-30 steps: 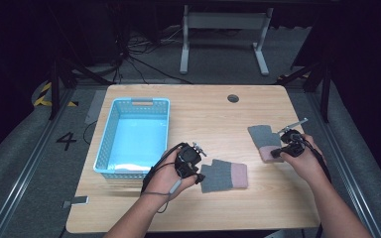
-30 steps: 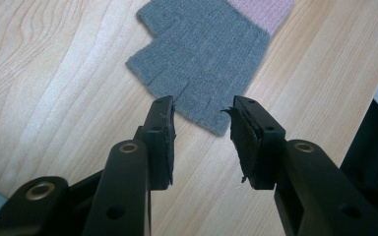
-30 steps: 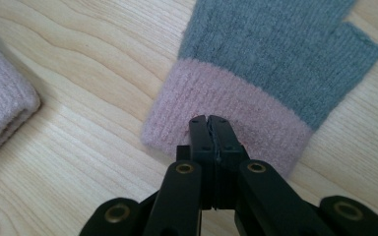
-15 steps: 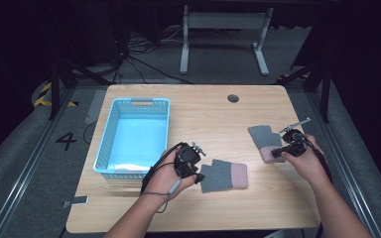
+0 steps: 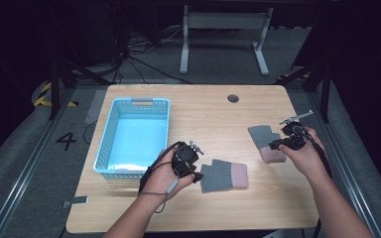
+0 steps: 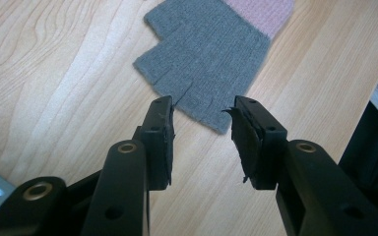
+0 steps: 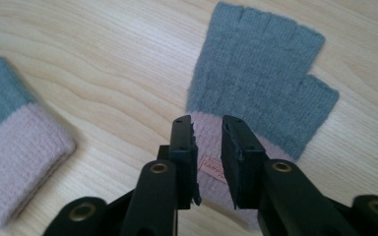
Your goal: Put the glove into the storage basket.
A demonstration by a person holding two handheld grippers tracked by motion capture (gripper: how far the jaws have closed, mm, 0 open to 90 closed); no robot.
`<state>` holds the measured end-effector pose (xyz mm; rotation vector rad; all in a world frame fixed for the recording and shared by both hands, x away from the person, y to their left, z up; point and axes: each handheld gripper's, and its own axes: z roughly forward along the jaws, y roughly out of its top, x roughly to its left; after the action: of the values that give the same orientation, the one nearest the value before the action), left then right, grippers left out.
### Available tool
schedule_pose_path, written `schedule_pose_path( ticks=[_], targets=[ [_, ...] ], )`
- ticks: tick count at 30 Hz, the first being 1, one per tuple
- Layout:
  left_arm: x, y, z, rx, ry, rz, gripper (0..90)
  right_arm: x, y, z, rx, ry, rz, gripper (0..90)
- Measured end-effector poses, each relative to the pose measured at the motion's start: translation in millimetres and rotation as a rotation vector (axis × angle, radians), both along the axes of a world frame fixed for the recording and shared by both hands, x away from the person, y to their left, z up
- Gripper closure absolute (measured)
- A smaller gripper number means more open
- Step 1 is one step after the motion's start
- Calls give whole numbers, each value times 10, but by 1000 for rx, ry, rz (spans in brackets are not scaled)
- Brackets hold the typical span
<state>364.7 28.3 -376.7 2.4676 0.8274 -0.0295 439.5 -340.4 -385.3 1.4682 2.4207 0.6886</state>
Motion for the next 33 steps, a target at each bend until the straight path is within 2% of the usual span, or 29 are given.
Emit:
schedule_pose_path(
  ticks=[9,17,22,33],
  targets=[
    [1,35,0,-5,1,8,607,157,21,23,-1,9,-55,645],
    [-15,96,2,-6,5,28,604,336,-6,-46,-17,59,-109,589],
    [-15,119,5,-2,3,28,604,449,-30,-135,-27,100,-141,564],
    [-8,122,2,-5,3,29,598,550,-13,-315,-43,138,-166,528]
  ],
)
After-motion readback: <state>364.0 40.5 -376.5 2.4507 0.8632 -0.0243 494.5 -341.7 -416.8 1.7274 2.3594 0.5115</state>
